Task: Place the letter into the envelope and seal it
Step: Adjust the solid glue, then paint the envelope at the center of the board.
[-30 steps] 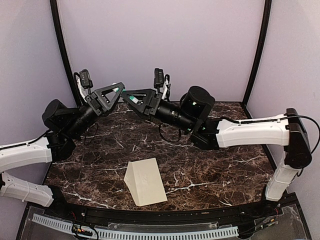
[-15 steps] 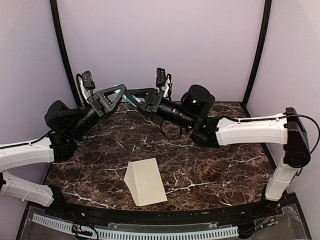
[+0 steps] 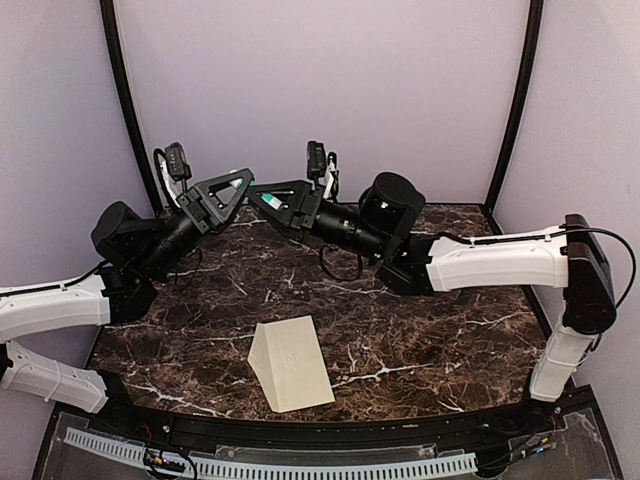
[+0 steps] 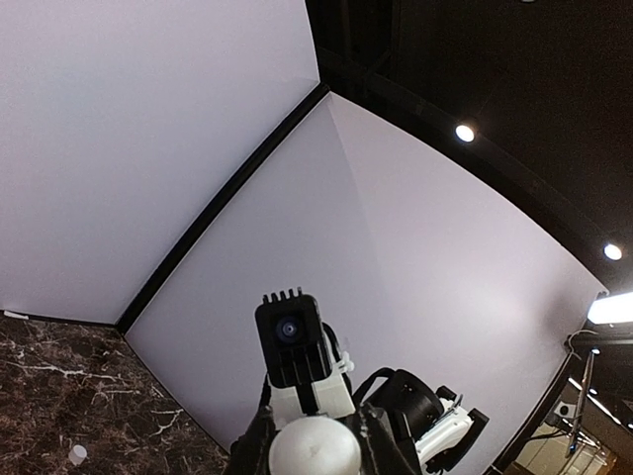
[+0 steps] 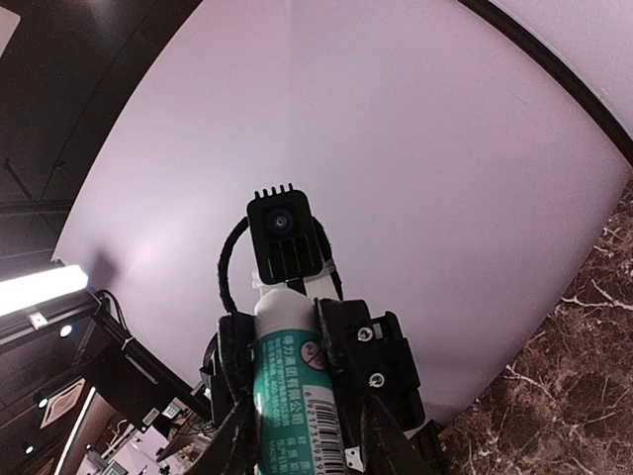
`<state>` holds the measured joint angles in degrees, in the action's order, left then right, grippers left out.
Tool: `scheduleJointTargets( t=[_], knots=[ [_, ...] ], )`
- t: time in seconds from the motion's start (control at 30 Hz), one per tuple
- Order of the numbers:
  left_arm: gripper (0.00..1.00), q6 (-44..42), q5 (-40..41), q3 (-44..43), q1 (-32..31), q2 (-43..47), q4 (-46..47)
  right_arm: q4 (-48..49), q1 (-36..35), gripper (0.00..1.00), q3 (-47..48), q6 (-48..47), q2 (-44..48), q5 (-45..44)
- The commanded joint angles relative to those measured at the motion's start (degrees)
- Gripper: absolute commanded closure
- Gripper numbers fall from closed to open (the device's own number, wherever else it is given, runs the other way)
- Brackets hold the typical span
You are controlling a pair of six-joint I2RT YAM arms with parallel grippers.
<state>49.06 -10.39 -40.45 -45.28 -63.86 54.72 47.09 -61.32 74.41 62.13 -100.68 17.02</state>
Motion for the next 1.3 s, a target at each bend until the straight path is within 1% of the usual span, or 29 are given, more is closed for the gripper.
scheduleJointTargets(
  t=[0.0,0.17,0.27,0.4,0.43,0.47,0.5,0.57,0.63,0.67,0.7,0.77,0.8,0.83,0.87,0.9,0.97,1.03,1.13,1.27],
  knots=[
    [1.00,-1.4,-0.3,0.0,-0.3,0.5,0.8,4.0,0.2,0.68,0.4,1.0,0.1,0.8],
    [1.00,-1.0,-0.5,0.3,-0.3,0.8,0.6,3.6,0.3,0.69,0.6,-0.4,0.7,0.1],
    [1.00,-0.7,-0.7,0.6,-0.3,0.9,0.7,3.5,0.3,0.74,1.0,-0.9,0.7,-0.1],
    [1.00,-0.6,-1.2,0.7,-0.3,1.1,0.3,3.4,0.4,0.85,1.2,-1.6,1.0,-0.3],
    [0.98,-0.7,-1.3,0.9,-0.3,1.1,0.2,3.3,0.3,0.87,0.8,-2.0,1.3,-0.6],
    [0.89,-0.7,-1.5,1.0,-0.3,1.4,-0.2,3.1,0.4,0.89,0.4,-2.6,1.8,-0.9],
    [0.81,-0.8,-1.6,1.5,-0.3,1.6,-0.5,2.6,0.5,0.89,-0.1,-3.2,2.5,-1.4],
    [0.50,-1.3,-1.4,1.9,-0.3,2.9,-3.7,1.0,0.8,0.90,-2.0,-5.1,4.3,-2.6],
    [0.37,-2.8,-1.4,1.9,-0.3,4.8,-9.7,-1.7,1.3,0.90,-3.9,-7.7,6.8,-4.2],
    [0.34,-3.3,-1.4,1.8,-0.3,6.5,-15.2,-3.3,1.7,0.90,-5.0,-8.9,8.3,-5.1],
    [0.29,-4.6,-1.4,1.7,-0.3,7.4,-18.1,-4.9,2.2,0.90,-6.4,-9.9,9.7,-5.6],
    [0.25,-6.0,-0.4,1.7,-0.2,10.3,-30.5,-8.0,3.6,0.91,-9.3,-11.3,13.4,-6.1],
    [0.24,-6.6,0.1,1.8,-0.1,12.2,-33.4,-9.5,4.3,0.91,-10.9,-11.8,15.0,-6.0],
    [0.22,-6.8,0.3,2.0,0.1,13.1,-39.1,-11.6,5.2,0.91,-12.1,-12.5,16.5,-5.8],
    [0.21,-7.0,0.1,2.2,0.3,14.5,-41.7,-14.3,5.9,0.91,-13.1,-13.9,18.0,-5.7],
    [0.21,-7.0,-0.4,2.2,1.0,15.2,-47.2,-18.1,6.3,0.92,-13.5,-15.6,19.6,-6.3],
    [0.21,-6.5,-2.4,3.0,1.8,15.4,-52.9,-26.4,6.6,0.92,-13.6,-20.2,22.5,-8.0],
    [0.21,-5.0,-4.6,4.9,2.1,15.2,-56.8,-33.9,6.7,0.91,-13.8,-23.3,25.0,-9.4],
    [0.25,-0.4,-7.7,11.2,2.2,15.9,-56.5,-42.6,6.7,0.91,-15.7,-25.9,29.1,-10.9],
    [0.29,5.7,-11.3,18.8,1.9,17.9,-53.4,-48.4,6.7,0.91,-20.1,-26.0,34.3,-11.8]
  ],
)
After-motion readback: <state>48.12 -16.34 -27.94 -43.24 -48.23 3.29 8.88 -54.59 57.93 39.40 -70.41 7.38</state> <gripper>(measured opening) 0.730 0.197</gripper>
